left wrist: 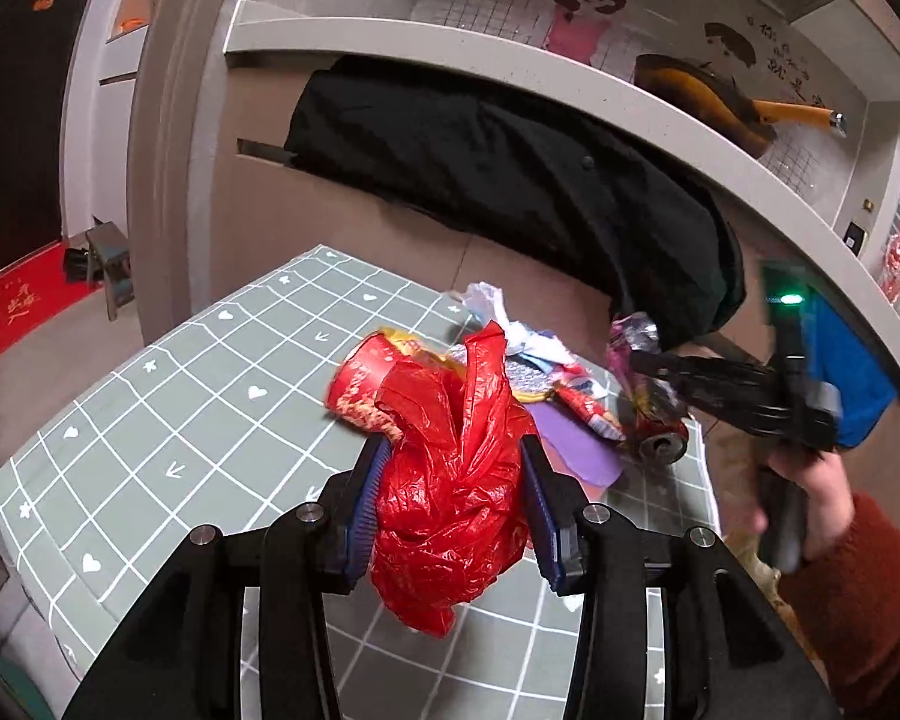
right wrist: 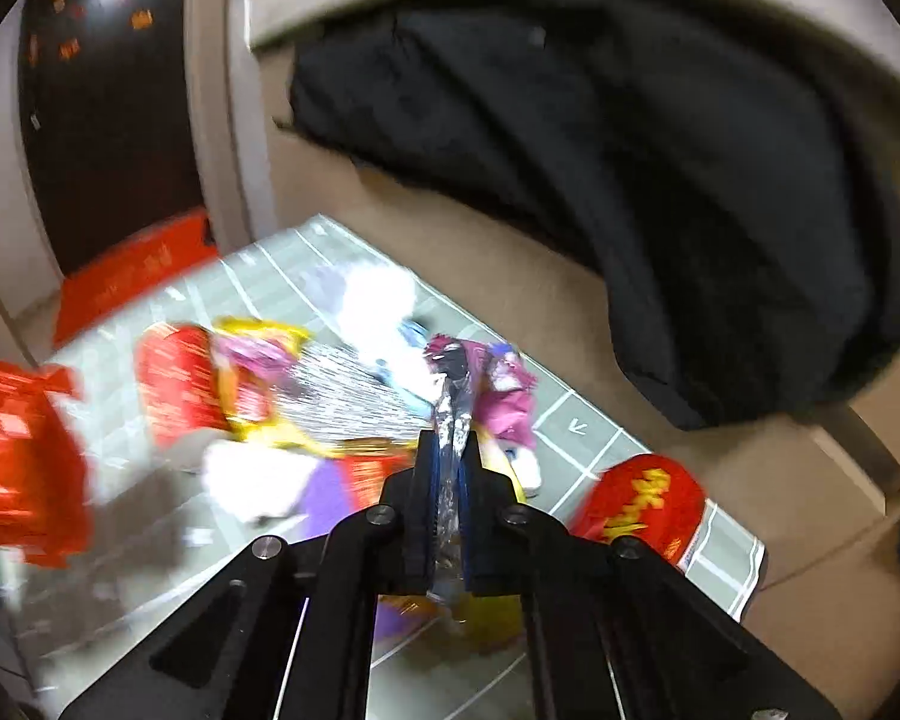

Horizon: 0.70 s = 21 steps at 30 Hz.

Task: Collect trash
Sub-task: 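Carry the red bag and silver wrapper to the bin and open both grippers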

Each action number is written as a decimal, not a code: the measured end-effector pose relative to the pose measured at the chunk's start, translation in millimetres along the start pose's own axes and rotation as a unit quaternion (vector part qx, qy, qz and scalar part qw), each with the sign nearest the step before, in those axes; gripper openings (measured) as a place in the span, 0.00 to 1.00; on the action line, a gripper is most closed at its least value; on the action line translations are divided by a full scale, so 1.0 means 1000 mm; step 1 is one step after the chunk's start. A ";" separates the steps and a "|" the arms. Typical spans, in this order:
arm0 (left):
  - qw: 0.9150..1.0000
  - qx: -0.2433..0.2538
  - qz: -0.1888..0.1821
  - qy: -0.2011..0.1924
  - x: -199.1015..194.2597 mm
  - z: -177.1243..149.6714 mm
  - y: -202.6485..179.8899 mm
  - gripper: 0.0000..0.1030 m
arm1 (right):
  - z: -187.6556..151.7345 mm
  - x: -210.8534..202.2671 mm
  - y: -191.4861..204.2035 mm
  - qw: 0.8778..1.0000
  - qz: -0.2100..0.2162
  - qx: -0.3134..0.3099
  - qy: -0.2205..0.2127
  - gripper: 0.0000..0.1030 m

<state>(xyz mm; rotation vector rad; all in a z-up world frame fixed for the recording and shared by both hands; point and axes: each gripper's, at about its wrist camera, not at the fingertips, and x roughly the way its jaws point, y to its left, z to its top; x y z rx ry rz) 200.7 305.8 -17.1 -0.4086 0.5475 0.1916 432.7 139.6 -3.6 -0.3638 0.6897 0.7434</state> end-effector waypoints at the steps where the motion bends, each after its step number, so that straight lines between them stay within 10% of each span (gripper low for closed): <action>1: 1.000 0.002 -0.002 -0.004 -0.002 -0.001 -0.003 0.42 | -0.002 -0.014 0.002 1.000 0.010 0.007 -0.011 0.04; 21: 0.988 0.107 -0.102 -0.045 -0.027 0.006 -0.170 0.42 | -0.078 -0.222 -0.026 0.987 -0.049 0.070 -0.137 0.04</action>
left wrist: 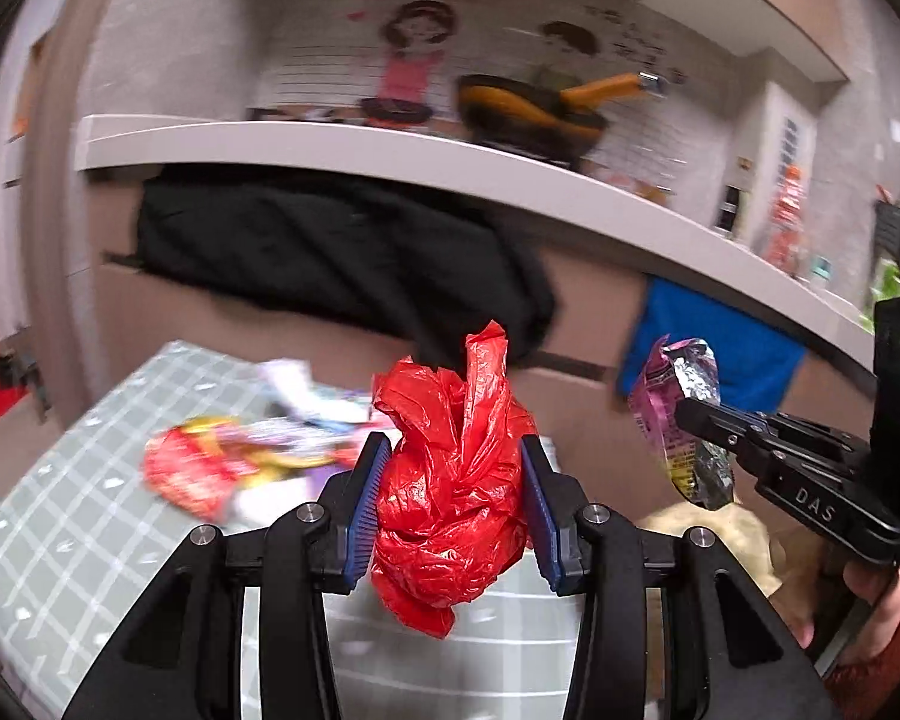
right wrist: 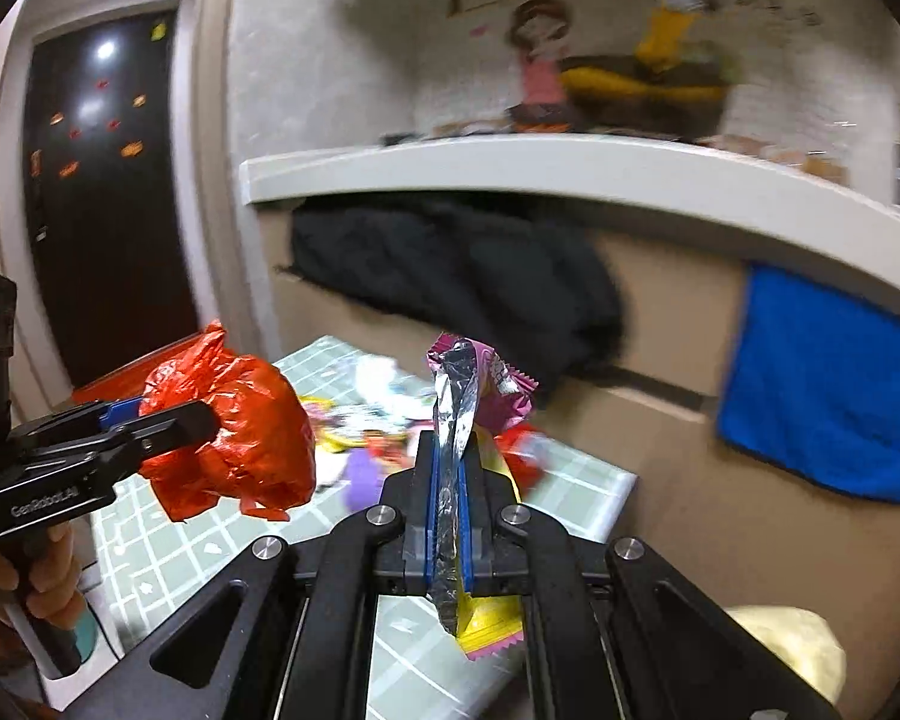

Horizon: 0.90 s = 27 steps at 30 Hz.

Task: Collect trash
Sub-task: 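Carry the red bag and silver wrapper to the bin and open both grippers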

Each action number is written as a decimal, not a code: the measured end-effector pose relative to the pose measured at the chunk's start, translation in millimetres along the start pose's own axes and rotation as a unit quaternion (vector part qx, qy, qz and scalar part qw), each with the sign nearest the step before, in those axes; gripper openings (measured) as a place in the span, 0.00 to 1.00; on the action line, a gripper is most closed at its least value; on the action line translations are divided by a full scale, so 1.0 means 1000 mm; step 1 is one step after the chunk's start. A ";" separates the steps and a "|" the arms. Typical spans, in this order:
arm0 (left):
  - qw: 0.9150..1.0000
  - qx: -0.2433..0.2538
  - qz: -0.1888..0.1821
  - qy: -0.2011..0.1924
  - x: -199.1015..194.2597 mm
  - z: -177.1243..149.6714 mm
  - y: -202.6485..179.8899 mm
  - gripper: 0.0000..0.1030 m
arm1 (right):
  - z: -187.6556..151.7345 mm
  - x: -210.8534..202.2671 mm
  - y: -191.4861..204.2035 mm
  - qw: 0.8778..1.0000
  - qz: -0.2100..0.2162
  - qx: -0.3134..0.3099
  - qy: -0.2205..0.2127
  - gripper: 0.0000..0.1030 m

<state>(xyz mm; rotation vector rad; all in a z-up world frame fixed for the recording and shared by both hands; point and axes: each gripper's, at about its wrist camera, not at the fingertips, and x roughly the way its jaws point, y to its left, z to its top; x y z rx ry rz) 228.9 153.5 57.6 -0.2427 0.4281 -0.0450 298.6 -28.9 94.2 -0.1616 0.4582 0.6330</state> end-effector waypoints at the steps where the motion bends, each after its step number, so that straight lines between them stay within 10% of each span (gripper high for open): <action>1: 1.000 0.005 -0.011 0.002 0.004 -0.001 -0.012 0.42 | -0.004 -0.015 -0.011 1.000 -0.021 0.003 -0.009 0.04; 15: 0.984 0.066 -0.146 0.079 0.077 -0.030 -0.185 0.42 | -0.061 -0.119 -0.135 0.985 -0.148 0.088 -0.024 0.05; 27: 0.972 0.069 -0.156 0.163 0.129 -0.068 -0.214 0.42 | -0.104 -0.113 -0.180 0.979 -0.147 0.140 -0.009 0.05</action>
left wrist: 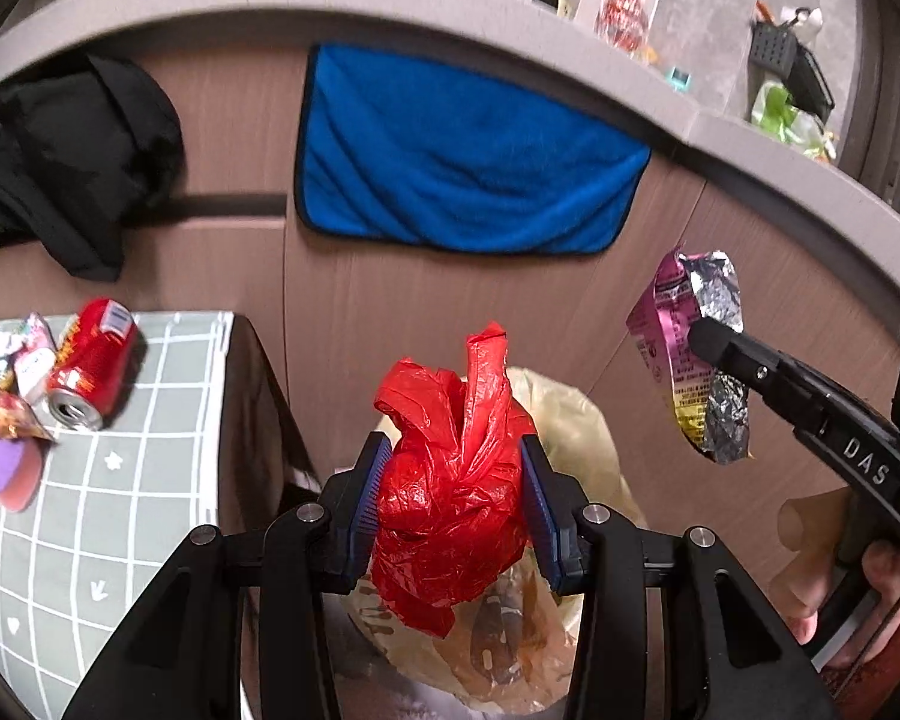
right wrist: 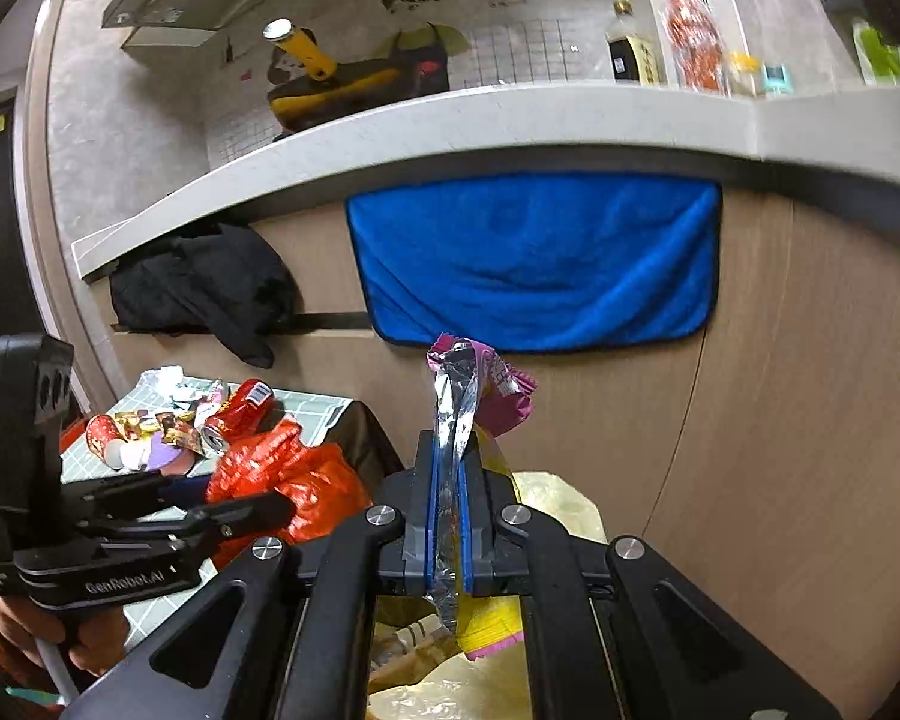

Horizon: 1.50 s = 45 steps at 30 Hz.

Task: Collect trash
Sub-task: 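Carry the red bag and silver wrapper to the bin and open both grippers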

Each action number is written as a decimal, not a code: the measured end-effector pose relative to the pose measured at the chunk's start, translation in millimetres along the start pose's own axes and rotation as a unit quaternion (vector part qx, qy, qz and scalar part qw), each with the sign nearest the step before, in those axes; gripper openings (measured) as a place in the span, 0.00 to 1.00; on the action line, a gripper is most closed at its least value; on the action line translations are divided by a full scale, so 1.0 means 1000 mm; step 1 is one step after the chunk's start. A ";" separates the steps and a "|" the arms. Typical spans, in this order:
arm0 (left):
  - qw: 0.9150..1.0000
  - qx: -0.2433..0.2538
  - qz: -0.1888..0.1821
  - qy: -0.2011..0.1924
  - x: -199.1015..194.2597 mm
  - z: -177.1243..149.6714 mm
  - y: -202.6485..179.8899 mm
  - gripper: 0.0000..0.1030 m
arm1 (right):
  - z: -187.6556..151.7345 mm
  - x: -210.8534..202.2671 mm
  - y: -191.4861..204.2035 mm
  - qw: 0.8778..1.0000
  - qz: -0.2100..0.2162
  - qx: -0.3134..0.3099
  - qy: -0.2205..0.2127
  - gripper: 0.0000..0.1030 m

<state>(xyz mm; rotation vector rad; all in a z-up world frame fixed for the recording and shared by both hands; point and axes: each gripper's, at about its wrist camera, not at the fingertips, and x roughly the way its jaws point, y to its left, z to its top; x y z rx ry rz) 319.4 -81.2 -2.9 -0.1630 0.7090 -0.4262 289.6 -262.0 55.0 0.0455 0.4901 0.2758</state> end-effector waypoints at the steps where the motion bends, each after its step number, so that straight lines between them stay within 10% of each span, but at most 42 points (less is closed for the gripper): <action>1: 1.000 -0.005 -0.001 0.009 0.009 -0.002 0.001 0.42 | -0.003 0.007 -0.006 1.000 0.006 0.010 0.006 0.05; 12: 0.995 -0.030 -0.030 0.088 0.066 -0.016 0.012 0.50 | -0.044 0.067 -0.044 0.991 0.043 0.099 0.073 0.10; 17: 0.998 -0.008 0.003 0.067 0.057 -0.013 0.013 0.56 | -0.047 0.064 -0.047 0.992 0.030 0.105 0.066 0.35; 24: 0.999 -0.033 0.015 0.040 0.030 -0.001 0.033 0.58 | -0.044 0.047 -0.046 0.993 -0.003 0.105 0.051 0.35; 32: 0.992 -0.031 0.115 -0.040 -0.036 -0.006 0.067 0.58 | -0.044 0.024 -0.017 0.996 -0.040 0.070 0.032 0.35; 45: 0.976 -0.048 0.193 -0.088 -0.123 -0.038 0.129 0.58 | -0.045 0.022 0.092 0.999 0.001 0.010 0.032 0.35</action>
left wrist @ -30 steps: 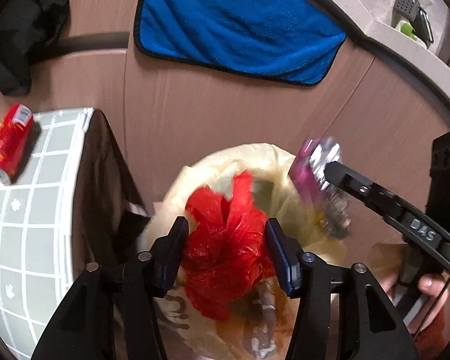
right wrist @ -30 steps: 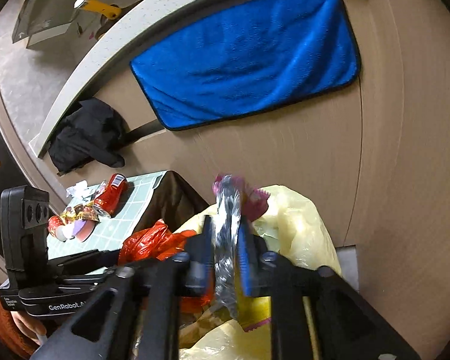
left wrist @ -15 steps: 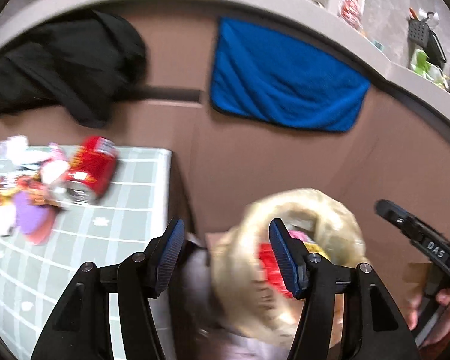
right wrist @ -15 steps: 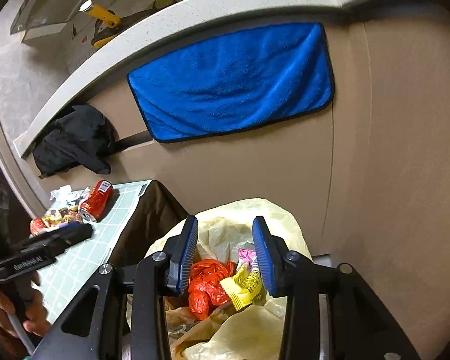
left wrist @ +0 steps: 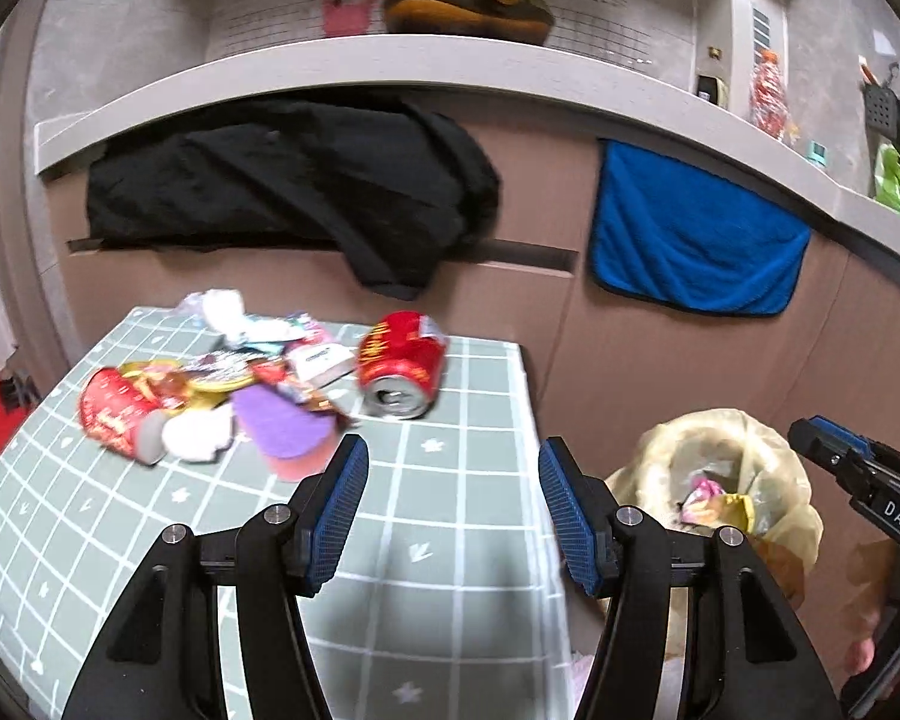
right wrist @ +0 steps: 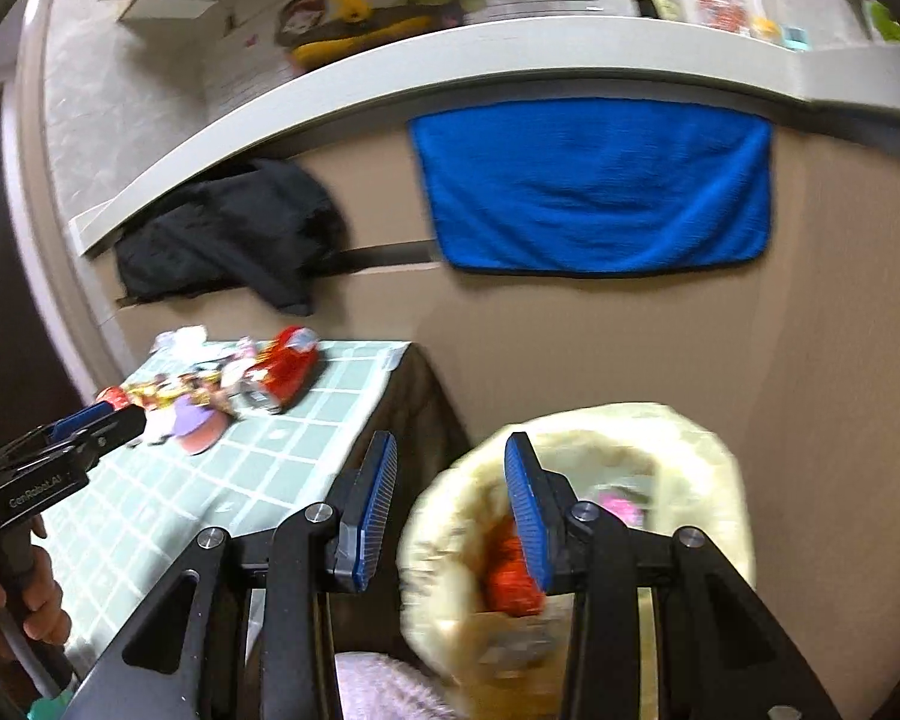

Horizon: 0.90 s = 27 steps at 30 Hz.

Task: Collect trash
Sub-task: 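Grasp the red paper cup with the left gripper while the right grasps a red can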

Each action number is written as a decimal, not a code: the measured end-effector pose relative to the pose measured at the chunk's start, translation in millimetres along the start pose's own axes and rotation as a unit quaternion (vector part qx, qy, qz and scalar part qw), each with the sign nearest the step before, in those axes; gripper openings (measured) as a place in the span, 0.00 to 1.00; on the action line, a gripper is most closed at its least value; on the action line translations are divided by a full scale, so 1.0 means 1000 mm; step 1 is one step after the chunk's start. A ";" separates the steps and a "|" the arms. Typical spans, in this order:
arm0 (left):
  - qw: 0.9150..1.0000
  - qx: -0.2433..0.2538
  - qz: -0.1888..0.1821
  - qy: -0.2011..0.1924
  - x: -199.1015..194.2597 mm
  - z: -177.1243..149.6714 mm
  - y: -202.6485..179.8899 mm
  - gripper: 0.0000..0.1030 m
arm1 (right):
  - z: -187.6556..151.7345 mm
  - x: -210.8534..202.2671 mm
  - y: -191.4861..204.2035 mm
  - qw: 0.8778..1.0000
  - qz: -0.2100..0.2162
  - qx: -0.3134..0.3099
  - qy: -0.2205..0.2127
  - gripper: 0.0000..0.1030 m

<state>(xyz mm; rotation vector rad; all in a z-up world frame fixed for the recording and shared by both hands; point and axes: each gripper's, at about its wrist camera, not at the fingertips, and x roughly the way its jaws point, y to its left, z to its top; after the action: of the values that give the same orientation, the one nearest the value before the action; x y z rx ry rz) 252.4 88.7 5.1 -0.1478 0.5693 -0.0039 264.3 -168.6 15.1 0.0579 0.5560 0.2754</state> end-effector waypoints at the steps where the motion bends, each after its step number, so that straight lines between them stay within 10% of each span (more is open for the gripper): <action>1: 1.000 -0.004 0.001 0.002 -0.002 -0.001 0.004 0.58 | 0.000 0.002 0.009 1.000 0.004 -0.002 -0.001 0.35; 19: 0.983 -0.167 0.073 -0.005 -0.038 -0.017 0.208 0.58 | 0.026 0.049 0.158 0.988 0.130 -0.076 0.013 0.35; 27: 0.978 -0.209 -0.006 0.017 0.014 0.000 0.260 0.58 | 0.017 0.081 0.174 0.983 0.147 -0.094 0.051 0.35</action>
<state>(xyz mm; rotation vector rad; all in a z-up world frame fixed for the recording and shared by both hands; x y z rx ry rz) 255.1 345.8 -38.9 -0.5629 0.5989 0.1019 296.8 21.6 10.5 -0.0588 0.6204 0.6216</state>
